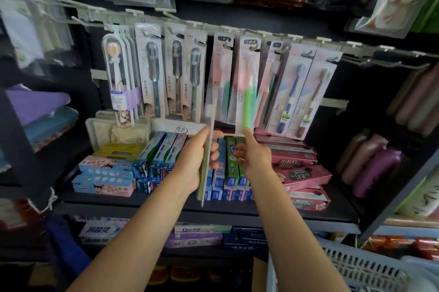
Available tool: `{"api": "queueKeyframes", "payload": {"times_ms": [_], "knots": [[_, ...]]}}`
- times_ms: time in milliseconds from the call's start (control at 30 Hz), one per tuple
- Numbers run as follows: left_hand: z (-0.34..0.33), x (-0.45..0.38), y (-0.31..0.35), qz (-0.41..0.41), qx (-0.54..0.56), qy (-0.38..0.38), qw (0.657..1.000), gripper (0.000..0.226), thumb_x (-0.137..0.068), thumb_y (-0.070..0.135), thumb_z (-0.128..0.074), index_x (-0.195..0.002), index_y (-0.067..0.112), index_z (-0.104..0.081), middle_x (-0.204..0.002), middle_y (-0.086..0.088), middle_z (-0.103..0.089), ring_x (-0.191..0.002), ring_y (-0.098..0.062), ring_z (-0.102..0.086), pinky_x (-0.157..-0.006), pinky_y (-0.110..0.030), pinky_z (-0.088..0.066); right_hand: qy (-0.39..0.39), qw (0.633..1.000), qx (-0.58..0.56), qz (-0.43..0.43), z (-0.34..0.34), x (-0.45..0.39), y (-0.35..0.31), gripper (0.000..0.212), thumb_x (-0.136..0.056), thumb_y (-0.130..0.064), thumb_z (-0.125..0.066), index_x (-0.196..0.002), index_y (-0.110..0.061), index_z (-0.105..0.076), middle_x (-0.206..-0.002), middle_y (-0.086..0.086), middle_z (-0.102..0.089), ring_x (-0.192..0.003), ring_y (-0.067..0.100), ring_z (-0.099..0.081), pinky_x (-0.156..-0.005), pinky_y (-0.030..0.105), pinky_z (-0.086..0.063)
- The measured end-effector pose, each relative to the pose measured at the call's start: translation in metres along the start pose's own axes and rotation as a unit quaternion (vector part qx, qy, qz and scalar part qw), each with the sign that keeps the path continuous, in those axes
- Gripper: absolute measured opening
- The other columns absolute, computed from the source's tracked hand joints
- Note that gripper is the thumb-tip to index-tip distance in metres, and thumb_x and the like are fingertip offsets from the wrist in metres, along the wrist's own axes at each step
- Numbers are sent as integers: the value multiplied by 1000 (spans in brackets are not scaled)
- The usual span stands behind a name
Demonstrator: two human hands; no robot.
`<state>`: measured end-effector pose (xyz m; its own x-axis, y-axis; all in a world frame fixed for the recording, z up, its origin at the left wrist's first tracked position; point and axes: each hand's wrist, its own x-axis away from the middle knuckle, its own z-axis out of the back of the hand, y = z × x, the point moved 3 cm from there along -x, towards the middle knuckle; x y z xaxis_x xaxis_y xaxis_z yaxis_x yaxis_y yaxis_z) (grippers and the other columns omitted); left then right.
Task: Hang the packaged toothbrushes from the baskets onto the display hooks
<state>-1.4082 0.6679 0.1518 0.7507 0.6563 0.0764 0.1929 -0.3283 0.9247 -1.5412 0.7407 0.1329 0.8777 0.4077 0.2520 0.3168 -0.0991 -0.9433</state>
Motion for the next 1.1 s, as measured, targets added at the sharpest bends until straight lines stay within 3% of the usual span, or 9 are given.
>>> {"api": "queueKeyframes", "payload": {"times_ms": [167, 267, 333, 433, 600, 733, 833, 933, 1100], "knots": [[2, -1, -2, -74, -81, 54, 992, 13, -97, 28, -64, -101, 15, -67, -88, 1, -69, -89, -21, -65, -83, -39, -51, -112, 993, 32, 24, 9, 26, 12, 39, -97, -45, -63, -109, -7, -63, -83, 8, -67, -60, 15, -62, -58, 29, -52], [-1, -5, -1, -107, -65, 77, 989, 6, -92, 18, -70, -90, 12, -70, -91, -5, -71, -94, -25, -65, -100, -51, -49, -206, 970, 101, 84, 18, 48, 20, 41, -99, -49, -58, -105, -10, -70, -93, 8, -73, -86, 21, -70, -80, 35, -58], [-6, -6, -1, -112, -59, 78, 989, 11, -87, 22, -76, -87, 12, -73, -92, -10, -73, -94, -29, -67, -103, -56, -48, -230, 953, 148, 127, 26, 55, 20, 30, -98, -37, -63, -106, -9, -71, -103, 12, -74, -93, 19, -70, -92, 43, -56], [-22, -4, 0, -119, -68, 60, 989, 17, -83, 30, -81, -89, 14, -77, -98, -12, -76, -101, -34, -70, -101, -57, -50, -221, 953, 124, 165, 39, 59, 12, 16, -98, -18, -66, -107, -5, -70, -98, 10, -74, -86, 18, -67, -87, 44, -55], [-55, -3, 0, -119, -116, 10, 986, 2, -86, 22, -78, -87, 24, -77, -84, 3, -78, -86, -17, -72, -92, -43, -58, -143, 958, 77, 237, 65, 60, -18, 14, -100, -21, -63, -109, -15, -72, -95, 4, -74, -83, 16, -67, -75, 33, -54], [-81, -4, 4, -129, -117, -11, 985, 4, -90, 16, -74, -93, 17, -77, -80, -2, -77, -70, -12, -69, -68, -28, -58, -111, 952, 77, 274, 80, 59, -40, 15, -102, -27, -60, -111, -21, -69, -90, -1, -74, -76, 10, -68, -65, 30, -57], [-98, -5, 8, -137, -115, -17, 984, 13, -92, 18, -73, -102, 11, -76, -88, -14, -77, -68, -16, -67, -65, -29, -54, -97, 940, 94, 313, 87, 57, -61, 12, -103, -24, -58, -108, -23, -68, -77, -9, -71, -64, 2, -64, -53, 19, -50], [-110, -6, 10, -141, -111, -13, 984, 11, -93, 20, -71, -102, 15, -76, -89, -11, -78, -68, -18, -69, -67, -33, -53, -89, 925, 136, 344, 93, 53, -81, 15, -102, -24, -60, -113, -21, -69, -81, -9, -72, -66, 0, -65, -56, 19, -51], [-127, -10, 15, -150, -112, -19, 982, 8, -95, 22, -70, -100, 19, -75, -84, -3, -78, -65, -15, -70, -61, -25, -53, -49, 912, 179, 365, 102, 38, -98, 17, -100, -31, -63, -113, -23, -70, -88, -2, -73, -77, 16, -69, -65, 33, -56]]}}
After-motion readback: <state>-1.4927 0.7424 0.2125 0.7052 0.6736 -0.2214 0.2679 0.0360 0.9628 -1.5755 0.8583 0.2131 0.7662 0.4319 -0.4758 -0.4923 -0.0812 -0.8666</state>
